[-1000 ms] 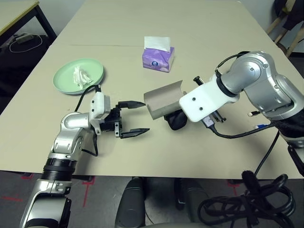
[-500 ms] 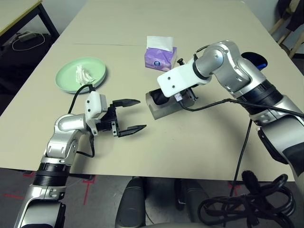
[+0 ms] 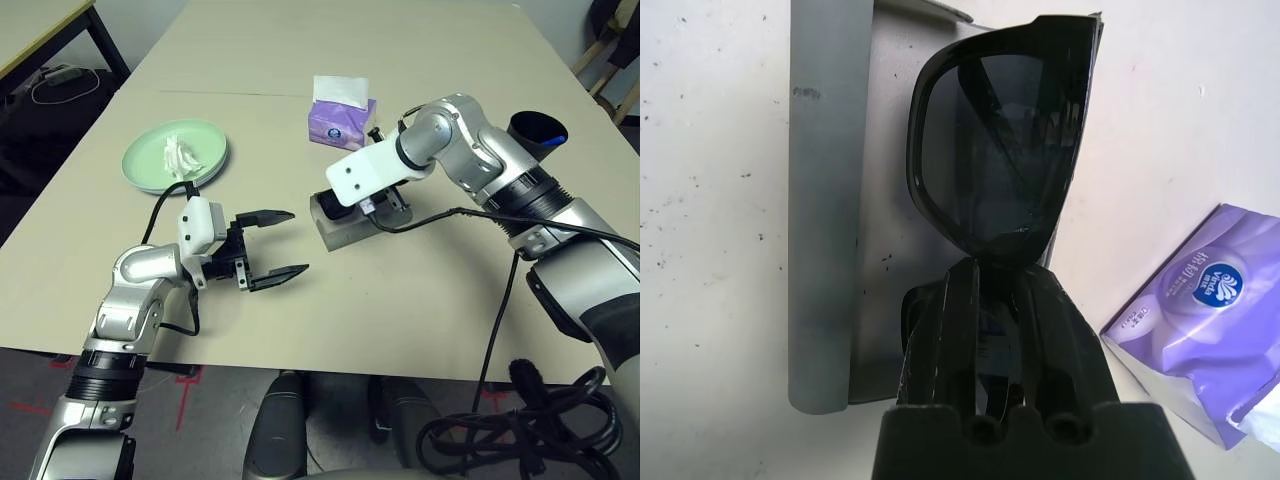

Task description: Organize and tidy the items on the table.

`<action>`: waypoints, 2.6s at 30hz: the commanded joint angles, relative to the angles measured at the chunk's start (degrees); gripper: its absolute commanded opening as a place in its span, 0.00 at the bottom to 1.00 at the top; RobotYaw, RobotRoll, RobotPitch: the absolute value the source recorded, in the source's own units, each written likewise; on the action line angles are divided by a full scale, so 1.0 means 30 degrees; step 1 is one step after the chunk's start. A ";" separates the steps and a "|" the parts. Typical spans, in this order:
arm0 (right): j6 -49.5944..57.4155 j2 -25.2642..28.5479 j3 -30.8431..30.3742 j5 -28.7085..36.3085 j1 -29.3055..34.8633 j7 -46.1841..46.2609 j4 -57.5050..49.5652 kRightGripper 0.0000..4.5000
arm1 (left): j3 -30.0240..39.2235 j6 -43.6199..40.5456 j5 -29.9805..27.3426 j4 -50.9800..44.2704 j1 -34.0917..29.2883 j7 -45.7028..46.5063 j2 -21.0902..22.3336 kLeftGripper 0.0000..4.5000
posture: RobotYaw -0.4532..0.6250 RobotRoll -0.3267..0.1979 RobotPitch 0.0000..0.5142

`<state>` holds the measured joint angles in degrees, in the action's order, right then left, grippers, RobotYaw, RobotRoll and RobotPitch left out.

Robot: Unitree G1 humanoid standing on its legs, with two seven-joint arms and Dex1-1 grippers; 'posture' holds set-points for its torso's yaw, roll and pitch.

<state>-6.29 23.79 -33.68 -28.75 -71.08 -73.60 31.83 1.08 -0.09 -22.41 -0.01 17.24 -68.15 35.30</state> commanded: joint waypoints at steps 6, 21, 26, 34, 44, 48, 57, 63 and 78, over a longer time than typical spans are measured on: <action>0.0129 -0.0192 -0.0172 -0.0184 0.0652 -0.0082 0.0067 0.10 | -0.0137 -0.0113 -0.0039 -0.0763 -0.0391 -0.0010 0.0231 1.00 | 0.60 0.62 0.31; 0.1215 -0.0252 -0.0123 -0.0152 0.1435 -0.0649 -0.0916 0.10 | -0.0159 -0.0238 -0.0044 -0.0826 -0.0331 -0.0030 0.0307 1.00 | 0.60 0.62 0.30; 0.1427 -0.0230 -0.0093 -0.0123 0.1327 -0.0816 -0.1029 0.10 | -0.0174 -0.0172 -0.0035 -0.0677 -0.0258 -0.0067 0.0323 1.00 | 0.60 0.62 0.29; 0.2157 0.0247 0.0233 0.0005 0.1321 -0.1277 -0.1700 0.57 | -0.0222 0.0127 0.0092 0.0059 0.0141 -0.0289 0.0287 1.00 | 0.57 0.62 0.26; 0.8527 0.1809 0.3650 0.2634 0.3048 -0.1947 -0.6107 0.99 | -0.0399 0.0889 0.0343 0.1999 0.1344 -0.0674 0.0123 1.00 | 0.50 0.62 0.23; 1.2095 0.1531 0.6490 0.5746 0.5635 -0.1436 -0.8595 0.99 | -0.0224 0.1074 0.0278 0.2712 0.1688 -0.0552 0.0027 1.00 | 0.46 0.62 0.23; 1.4378 0.0310 1.1551 1.0933 1.2052 0.3022 -1.0368 0.99 | -0.0181 0.1272 0.0423 0.4172 0.2306 -0.0614 -0.0102 1.00 | 0.45 0.62 0.24; 1.0095 -0.0569 1.4132 1.3355 1.4163 0.5076 -0.8710 0.99 | 0.0142 0.1946 0.0673 0.5293 0.2661 0.0100 -0.0512 1.00 | 0.46 0.62 0.24; 0.1293 -0.0051 1.4720 1.6344 1.6914 0.3133 -0.5356 0.99 | 0.0111 0.3892 0.1274 0.8354 0.4167 0.0573 -0.1484 1.00 | 0.47 0.62 0.23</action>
<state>-0.40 22.58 10.02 19.10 -21.34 -62.87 15.43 1.45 10.10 -19.68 23.47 29.09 -66.12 31.25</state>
